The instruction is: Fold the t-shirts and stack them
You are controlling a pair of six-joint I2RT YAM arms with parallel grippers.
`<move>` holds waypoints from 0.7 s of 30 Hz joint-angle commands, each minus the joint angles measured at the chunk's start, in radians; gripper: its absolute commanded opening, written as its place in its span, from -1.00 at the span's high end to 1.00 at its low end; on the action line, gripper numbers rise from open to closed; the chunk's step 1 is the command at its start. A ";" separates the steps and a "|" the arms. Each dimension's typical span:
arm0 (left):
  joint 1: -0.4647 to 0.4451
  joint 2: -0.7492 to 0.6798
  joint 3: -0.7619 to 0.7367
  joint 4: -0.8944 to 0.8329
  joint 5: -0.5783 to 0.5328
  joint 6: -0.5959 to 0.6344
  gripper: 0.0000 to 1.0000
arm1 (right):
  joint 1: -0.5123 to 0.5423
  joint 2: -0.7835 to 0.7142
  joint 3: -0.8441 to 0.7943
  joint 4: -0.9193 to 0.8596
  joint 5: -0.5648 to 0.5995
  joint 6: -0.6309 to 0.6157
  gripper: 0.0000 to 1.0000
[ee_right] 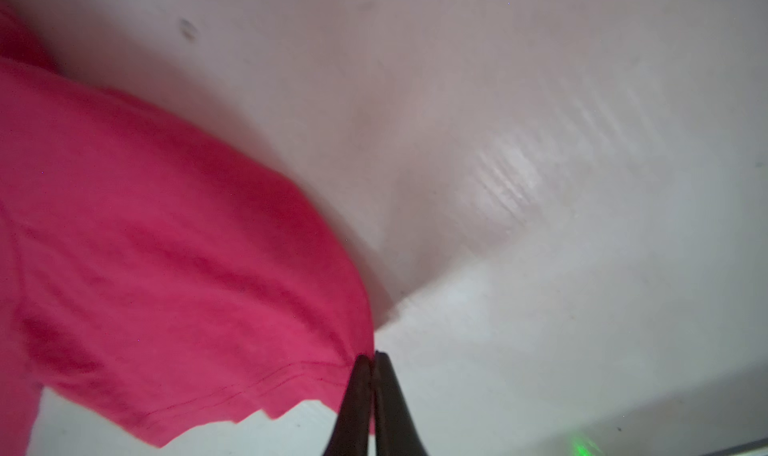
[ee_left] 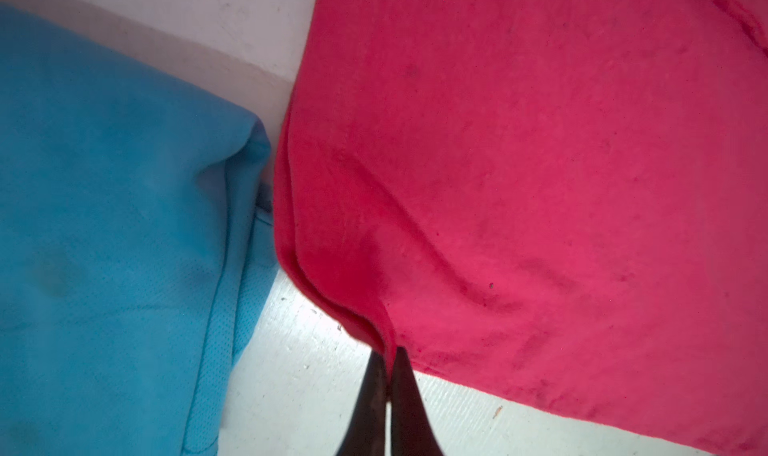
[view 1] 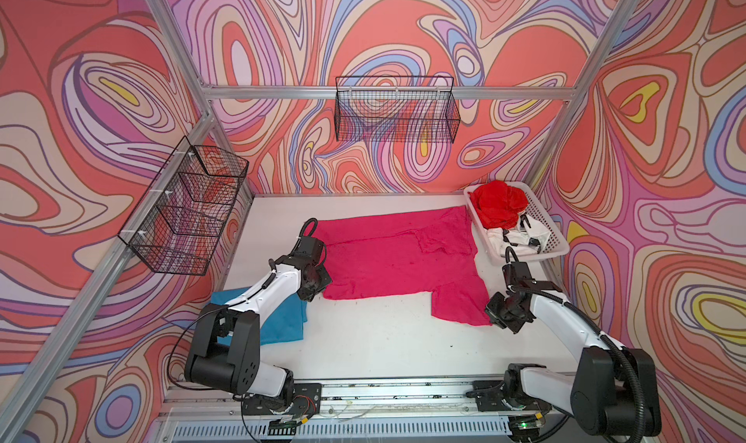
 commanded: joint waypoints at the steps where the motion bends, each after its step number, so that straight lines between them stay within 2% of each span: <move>1: 0.006 -0.004 0.041 -0.071 0.014 0.022 1.00 | 0.000 0.013 0.136 -0.064 -0.015 -0.048 1.00; 12: 0.037 0.062 0.173 -0.126 0.052 0.073 1.00 | 0.016 0.277 0.489 -0.023 -0.163 -0.158 1.00; 21: 0.078 0.150 0.304 -0.150 0.106 0.128 1.00 | 0.044 0.480 0.729 0.026 -0.197 -0.203 1.00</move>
